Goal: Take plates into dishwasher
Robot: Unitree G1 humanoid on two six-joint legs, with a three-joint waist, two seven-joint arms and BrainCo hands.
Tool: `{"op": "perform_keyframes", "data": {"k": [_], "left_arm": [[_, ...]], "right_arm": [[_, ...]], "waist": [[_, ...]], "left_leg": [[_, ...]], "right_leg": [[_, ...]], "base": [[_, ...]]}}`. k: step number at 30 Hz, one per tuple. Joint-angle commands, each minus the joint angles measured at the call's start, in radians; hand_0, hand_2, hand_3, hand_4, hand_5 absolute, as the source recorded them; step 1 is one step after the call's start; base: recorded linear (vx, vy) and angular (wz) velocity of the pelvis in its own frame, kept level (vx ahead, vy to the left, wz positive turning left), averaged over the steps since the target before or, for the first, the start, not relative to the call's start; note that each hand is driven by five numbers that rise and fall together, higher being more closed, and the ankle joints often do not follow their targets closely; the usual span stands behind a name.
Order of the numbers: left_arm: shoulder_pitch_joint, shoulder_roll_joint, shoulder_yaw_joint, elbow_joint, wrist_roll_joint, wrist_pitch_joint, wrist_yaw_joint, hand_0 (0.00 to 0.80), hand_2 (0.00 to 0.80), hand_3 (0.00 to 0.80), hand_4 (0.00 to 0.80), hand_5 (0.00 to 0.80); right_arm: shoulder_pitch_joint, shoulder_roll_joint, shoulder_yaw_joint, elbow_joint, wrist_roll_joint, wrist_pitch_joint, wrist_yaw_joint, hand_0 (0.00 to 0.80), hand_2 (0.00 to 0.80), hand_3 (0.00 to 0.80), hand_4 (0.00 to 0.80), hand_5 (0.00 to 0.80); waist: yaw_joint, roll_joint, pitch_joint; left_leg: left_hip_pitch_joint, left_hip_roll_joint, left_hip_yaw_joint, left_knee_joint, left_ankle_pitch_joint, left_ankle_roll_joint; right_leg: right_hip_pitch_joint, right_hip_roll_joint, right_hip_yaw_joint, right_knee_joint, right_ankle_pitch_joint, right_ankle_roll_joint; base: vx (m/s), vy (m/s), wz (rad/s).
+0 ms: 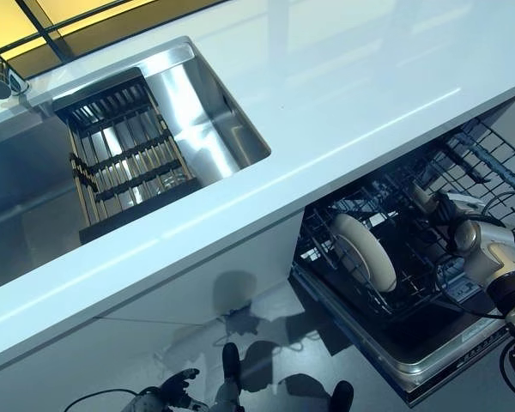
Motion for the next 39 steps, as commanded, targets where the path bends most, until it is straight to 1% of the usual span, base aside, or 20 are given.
{"op": "perform_keyframes", "data": {"k": [1, 12, 13, 14, 15, 16, 17, 18, 19, 39], "left_arm": [[0.009, 0.003, -0.027, -0.013, -0.023, 0.0, 0.007, 0.0, 0.0, 0.0, 0.0, 0.0], [0.006, -0.004, -0.025, -0.006, -0.023, -0.004, 0.012, 0.0, 0.0, 0.0, 0.0, 0.0], [0.006, -0.004, -0.026, -0.006, -0.024, -0.005, 0.012, 0.0, 0.0, 0.0, 0.0, 0.0], [0.006, -0.003, -0.026, -0.007, -0.024, -0.004, 0.011, 0.0, 0.0, 0.0, 0.0, 0.0], [0.004, -0.002, -0.027, -0.008, -0.024, -0.002, 0.01, 0.0, 0.0, 0.0, 0.0, 0.0], [0.003, -0.003, -0.027, -0.005, -0.026, -0.003, 0.011, 0.0, 0.0, 0.0, 0.0, 0.0], [0.003, -0.003, -0.027, -0.003, -0.026, -0.006, 0.011, 0.0, 0.0, 0.0, 0.0, 0.0], [0.004, -0.002, -0.027, -0.002, -0.026, -0.007, 0.011, 0.0, 0.0, 0.0, 0.0, 0.0], [0.004, -0.002, -0.026, 0.0, -0.026, -0.01, 0.011, 0.0, 0.0, 0.0, 0.0, 0.0], [0.013, 0.004, -0.022, -0.009, -0.021, 0.0, 0.008, 0.0, 0.0, 0.0, 0.0, 0.0]], "right_arm": [[-0.12, -0.045, 0.003, 0.046, 0.015, 0.012, -0.009, 0.8, 0.8, 0.8, 0.8, 0.8], [-0.122, -0.039, 0.005, 0.048, 0.006, 0.01, -0.014, 0.8, 0.8, 0.8, 0.8, 0.8], [-0.121, -0.039, 0.005, 0.049, 0.007, 0.009, -0.019, 0.696, 0.696, 0.696, 0.696, 0.696], [-0.122, -0.039, 0.004, 0.049, 0.004, 0.01, -0.021, 0.524, 0.524, 0.524, 0.524, 0.524], [-0.124, -0.04, 0.003, 0.05, 0.003, 0.01, -0.022, 0.402, 0.402, 0.402, 0.402, 0.402], [-0.125, -0.041, 0.004, 0.053, 0.002, 0.007, -0.026, 0.26, 0.26, 0.26, 0.26, 0.26], [-0.124, -0.041, 0.005, 0.056, 0.003, 0.004, -0.032, 0.144, 0.144, 0.144, 0.144, 0.144], [-0.124, -0.04, 0.005, 0.057, 0.003, 0.003, -0.034, 0.113, 0.113, 0.113, 0.113, 0.113], [-0.123, -0.041, 0.004, 0.058, 0.005, 0.003, -0.037, 0.0, 0.0, 0.0, 0.0, 0.0], [-0.099, -0.047, -0.013, 0.039, 0.022, 0.004, -0.072, 0.0, 0.0, 0.0, 0.0, 0.0]], "waist": [[0.022, 0.024, 0.015], [0.023, 0.02, 0.013], [0.023, 0.021, 0.012], [0.023, 0.021, 0.011], [0.023, 0.02, 0.011], [0.024, 0.02, 0.011], [0.024, 0.02, 0.011], [0.024, 0.02, 0.011], [0.025, 0.02, 0.011], [0.024, 0.008, -0.006]], "left_leg": [[-0.067, -0.017, -0.003, -0.015, -0.027, -0.007], [-0.069, -0.015, 0.001, -0.016, -0.025, -0.008], [-0.069, -0.014, 0.001, -0.016, -0.025, -0.008], [-0.068, -0.015, 0.001, -0.017, -0.025, -0.008], [-0.068, -0.015, 0.001, -0.017, -0.025, -0.007], [-0.069, -0.015, 0.001, -0.017, -0.025, -0.007], [-0.068, -0.015, 0.001, -0.017, -0.025, -0.007], [-0.068, -0.015, 0.001, -0.017, -0.025, -0.007], [-0.068, -0.015, 0.001, -0.017, -0.024, -0.007], [-0.06, -0.014, 0.007, -0.022, -0.028, -0.007]], "right_leg": [[-0.024, 0.049, 0.024, 0.142, -0.157, -0.078], [-0.013, 0.052, 0.025, 0.127, -0.155, -0.078], [-0.013, 0.052, 0.025, 0.127, -0.155, -0.078], [-0.013, 0.052, 0.024, 0.127, -0.155, -0.078], [-0.011, 0.052, 0.023, 0.126, -0.154, -0.077], [-0.011, 0.052, 0.023, 0.125, -0.154, -0.077], [-0.01, 0.052, 0.023, 0.126, -0.154, -0.077], [-0.01, 0.052, 0.023, 0.126, -0.155, -0.077], [-0.01, 0.052, 0.022, 0.126, -0.154, -0.076], [0.027, 0.064, 0.02, 0.078, -0.138, -0.073]], "base": [[0.0, 0.0, 0.0], [0.0, 0.0, 0.0], [0.0, 0.0, 0.0], [0.0, 0.0, 0.0], [0.0, 0.0, 0.0], [0.0, 0.0, 0.0], [0.0, 0.0, 0.0], [0.0, 0.0, 0.0], [0.0, 0.0, 0.0], [0.0, 0.0, 0.0]]}}
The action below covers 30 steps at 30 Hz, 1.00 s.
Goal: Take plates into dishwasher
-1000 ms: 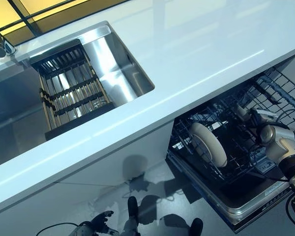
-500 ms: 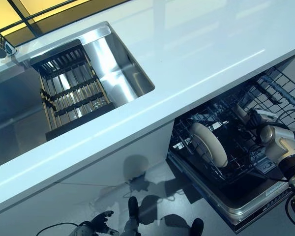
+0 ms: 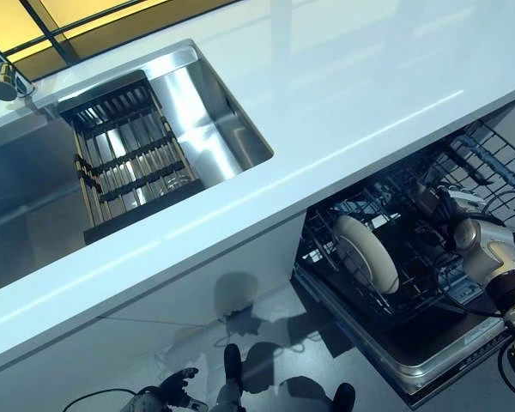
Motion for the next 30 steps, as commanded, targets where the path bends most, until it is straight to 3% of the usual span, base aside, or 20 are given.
{"op": "perform_keyframes", "data": {"k": [1, 4, 16, 30], "left_arm": [[0.012, 0.004, -0.022, -0.01, -0.02, 0.002, 0.005, 0.0, 0.0, 0.0, 0.0, 0.0], [0.009, 0.006, -0.022, -0.008, -0.02, 0.0, 0.004, 0.0, 0.0, 0.0, 0.0, 0.0], [0.019, -0.002, -0.003, 0.001, -0.008, 0.002, 0.007, 0.0, 0.0, 0.0, 0.0, 0.0], [0.037, -0.009, 0.079, 0.049, 0.028, 0.005, 0.024, 0.0, 0.0, 0.0, 0.0, 0.0]], "right_arm": [[-0.095, -0.052, -0.01, 0.033, 0.008, 0.003, -0.042, 0.0, 0.0, 0.0, 0.0, 0.0], [-0.096, -0.055, -0.009, 0.031, 0.017, -0.002, -0.05, 0.0, 0.0, 0.0, 0.0, 0.0], [-0.078, -0.066, -0.032, -0.019, 0.03, -0.018, -0.08, 0.0, 0.0, 0.0, 0.0, 0.0], [0.086, -0.146, -0.157, -0.208, 0.085, -0.072, -0.056, 0.0, 0.0, 0.0, 0.0, 0.0]], "waist": [[0.022, -0.003, -0.004], [0.025, 0.004, -0.004], [0.012, -0.014, -0.014], [-0.029, -0.09, -0.072]], "left_leg": [[-0.065, -0.016, 0.012, -0.022, -0.029, -0.007], [-0.076, -0.007, 0.021, -0.021, -0.013, 0.004], [-0.064, -0.001, 0.028, -0.022, -0.018, 0.002], [-0.011, 0.005, 0.066, -0.026, -0.042, 0.001]], "right_leg": [[-0.008, 0.053, 0.023, 0.136, -0.166, -0.075], [-0.01, 0.061, 0.014, 0.119, -0.14, -0.079], [0.011, 0.067, 0.03, 0.079, -0.119, -0.071], [0.076, 0.085, 0.073, -0.02, -0.061, -0.046]], "base": [[0.0, 0.0, 0.0], [-0.059, 0.014, -0.02], [-0.007, 0.002, 0.0], [-0.005, -0.001, -0.05]]}}
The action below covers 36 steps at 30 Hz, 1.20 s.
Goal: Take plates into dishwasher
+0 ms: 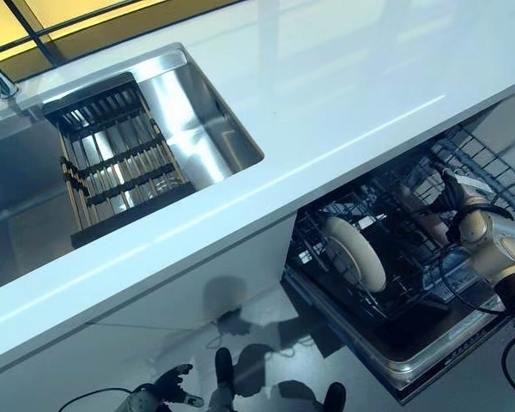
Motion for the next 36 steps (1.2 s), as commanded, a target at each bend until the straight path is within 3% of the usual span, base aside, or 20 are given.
{"op": "perform_keyframes", "data": {"k": [1, 8, 17, 23, 27, 31, 36], "left_arm": [[0.041, -0.016, 0.019, 0.062, 0.033, -0.016, 0.015, 0.0, 0.0, 0.0, 0.0, 0.0], [0.071, -0.034, 0.06, 0.096, 0.067, -0.019, 0.014, 0.0, 0.0, 0.0, 0.0, 0.0], [0.123, -0.066, 0.106, 0.139, 0.096, -0.029, 0.028, 0.0, 0.0, 0.0, 0.0, 0.0], [0.133, -0.087, 0.133, 0.204, 0.096, -0.048, 0.048, 0.0, 0.0, 0.0, 0.0, 0.0], [0.125, -0.097, 0.125, 0.236, 0.076, -0.063, 0.06, 0.0, 0.0, 0.0, 0.0, 0.0], [0.116, -0.109, 0.104, 0.248, 0.066, -0.066, 0.065, 0.0, 0.0, 0.0, 0.0, 0.0], [0.094, -0.114, 0.062, 0.244, 0.052, -0.072, 0.067, 0.0, 0.0, 0.0, 0.0, 0.0]], "right_arm": [[0.032, -0.103, -0.051, -0.08, 0.018, -0.041, -0.006, 0.0, 0.0, 0.0, 0.0, 0.0], [0.158, -0.122, -0.149, -0.201, 0.003, -0.059, 0.032, 0.0, 0.0, 0.0, 0.0, 0.0], [0.474, -0.059, -0.416, -0.35, 0.145, -0.048, -0.086, 0.0, 0.0, 0.0, 0.0, 0.0], [0.622, 0.084, -0.569, -0.416, 0.423, -0.059, -0.198, 0.0, 0.0, 0.0, 0.0, 0.0], [0.682, 0.213, -0.624, -0.376, 0.669, -0.121, -0.263, 0.0, 0.0, 0.0, 0.0, 0.0], [0.712, 0.334, -0.658, -0.267, 0.943, -0.18, -0.203, 0.0, 0.0, 0.0, 0.0, 0.0], [0.709, 0.423, -0.637, -0.136, 1.153, -0.194, -0.134, 0.0, 0.0, 0.0, 0.0, 0.0]], "waist": [[-0.023, -0.025, -0.073], [-0.053, -0.053, -0.125], [-0.102, -0.076, -0.2], [-0.139, -0.066, -0.223], [-0.154, -0.05, -0.221], [-0.158, -0.031, -0.223], [-0.154, -0.002, -0.214]], "left_leg": [[-0.048, -0.002, 0.031, -0.007, -0.046, 0.001], [-0.009, -0.002, 0.056, -0.012, -0.059, -0.001], [0.044, -0.007, 0.094, -0.012, -0.084, 0.001], [0.059, -0.007, 0.103, -0.012, -0.09, -0.003], [0.062, -0.008, 0.109, -0.012, -0.093, -0.004], [0.071, -0.011, 0.113, -0.012, -0.095, -0.003], [0.072, -0.02, 0.105, -0.006, -0.094, -0.001]], "right_leg": [[0.013, 0.063, 0.052, 0.096, -0.124, -0.04], [0.049, 0.073, 0.075, 0.054, -0.105, -0.035], [0.096, 0.072, 0.091, 0.008, -0.083, -0.025], [0.106, 0.075, 0.115, 0.001, -0.085, -0.027], [0.105, 0.073, 0.12, -0.002, -0.084, -0.029], [0.114, 0.064, 0.107, -0.003, -0.085, -0.029], [0.118, 0.048, 0.088, 0.008, -0.09, -0.034]], "base": [[0.0, 0.0, 0.0], [0.028, 0.032, -0.12], [0.029, 0.026, -0.07], [0.021, 0.025, -0.06], [-0.007, 0.017, -0.1], [0.008, -0.002, -0.02], [0.0, 0.0, 0.0]]}}
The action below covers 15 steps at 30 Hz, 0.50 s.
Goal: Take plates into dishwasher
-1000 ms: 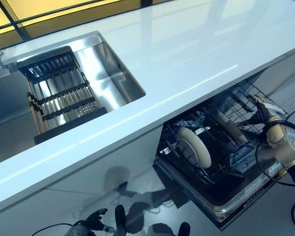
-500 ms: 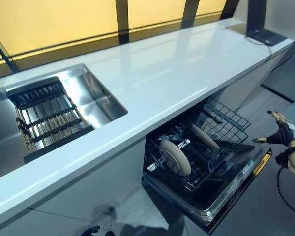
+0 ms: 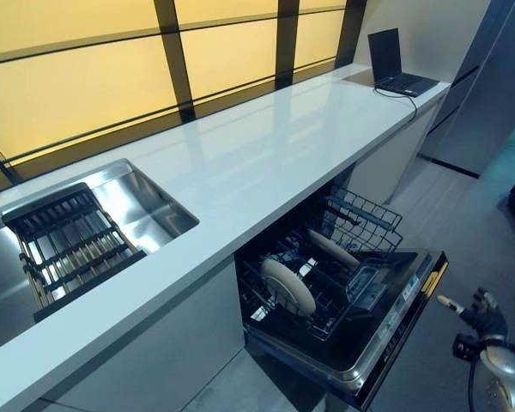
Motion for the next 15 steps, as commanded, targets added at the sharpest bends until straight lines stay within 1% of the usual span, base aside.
{"op": "perform_keyframes", "data": {"k": [1, 2, 4, 8, 12, 15], "left_arm": [[-0.07, 0.006, -0.04, 0.036, -0.004, -0.02, 0.017, 0.0, 0.0, 0.0, 0.0, 0.0], [-0.076, 0.005, -0.052, 0.04, -0.006, -0.024, 0.015, 0.0, 0.0, 0.0, 0.0, 0.0], [-0.082, 0.001, -0.068, 0.041, 0.001, -0.023, 0.009, 0.0, 0.0, 0.0, 0.0, 0.0], [-0.092, 0.0, -0.093, 0.038, 0.0, -0.019, -0.007, 0.0, 0.0, 0.0, 0.0, 0.0], [-0.121, -0.018, -0.127, 0.03, -0.017, -0.024, -0.008, 0.0, 0.0, 0.0, 0.0, 0.0], [-0.147, -0.028, -0.151, 0.018, -0.03, -0.019, -0.008, 0.0, 0.0, 0.0, 0.0, 0.0]], "right_arm": [[-0.077, 0.015, -0.041, 0.024, 0.173, -0.075, 0.04, 0.0, 0.0, 0.0, 0.0, 0.0], [-0.088, 0.029, -0.034, 0.066, 0.231, -0.083, 0.064, 0.0, 0.0, 0.0, 0.0, 0.0], [-0.1, 0.066, -0.016, 0.128, 0.277, -0.101, 0.085, 0.0, 0.0, 0.0, 0.0, 0.0], [-0.115, 0.114, 0.019, 0.199, 0.381, -0.106, 0.111, 0.0, 0.0, 0.0, 0.0, 0.0], [-0.145, 0.147, 0.041, 0.289, 0.4, -0.125, 0.154, 0.0, 0.0, 0.0, 0.0, 0.0], [-0.183, 0.158, 0.066, 0.338, 0.373, -0.125, 0.161, 0.0, 0.0, 0.0, 0.0, 0.0]], "waist": [[0.015, -0.01, 0.035], [0.018, -0.002, 0.037], [0.026, 0.014, 0.039], [0.032, 0.033, 0.043], [0.039, 0.06, 0.059], [0.043, 0.082, 0.076]], "left_leg": [[-0.037, -0.034, 0.016, 0.005, -0.069, 0.011], [-0.04, -0.039, 0.011, 0.005, -0.068, 0.009], [-0.044, -0.046, 0.003, 0.003, -0.065, 0.007], [-0.047, -0.056, -0.005, 0.003, -0.064, 0.008], [-0.055, -0.065, -0.016, 0.002, -0.062, 0.009], [-0.067, -0.075, -0.027, 0.0, -0.059, 0.011]], "right_leg": [[0.053, 0.032, -0.014, 0.064, -0.111, -0.038], [0.053, 0.027, -0.018, 0.064, -0.111, -0.038], [0.055, 0.02, -0.026, 0.064, -0.111, -0.038], [0.052, 0.012, -0.032, 0.059, -0.107, -0.036], [0.032, 0.008, -0.035, 0.061, -0.102, -0.038], [0.012, 0.003, -0.039, 0.067, -0.101, -0.04]], "base": [[0.0, 0.0, 0.0], [0.0, 0.0, 0.0], [0.002, 0.029, 0.03], [0.015, 0.021, 0.03], [-0.014, 0.034, 0.02], [-0.046, 0.043, 0.04]]}}
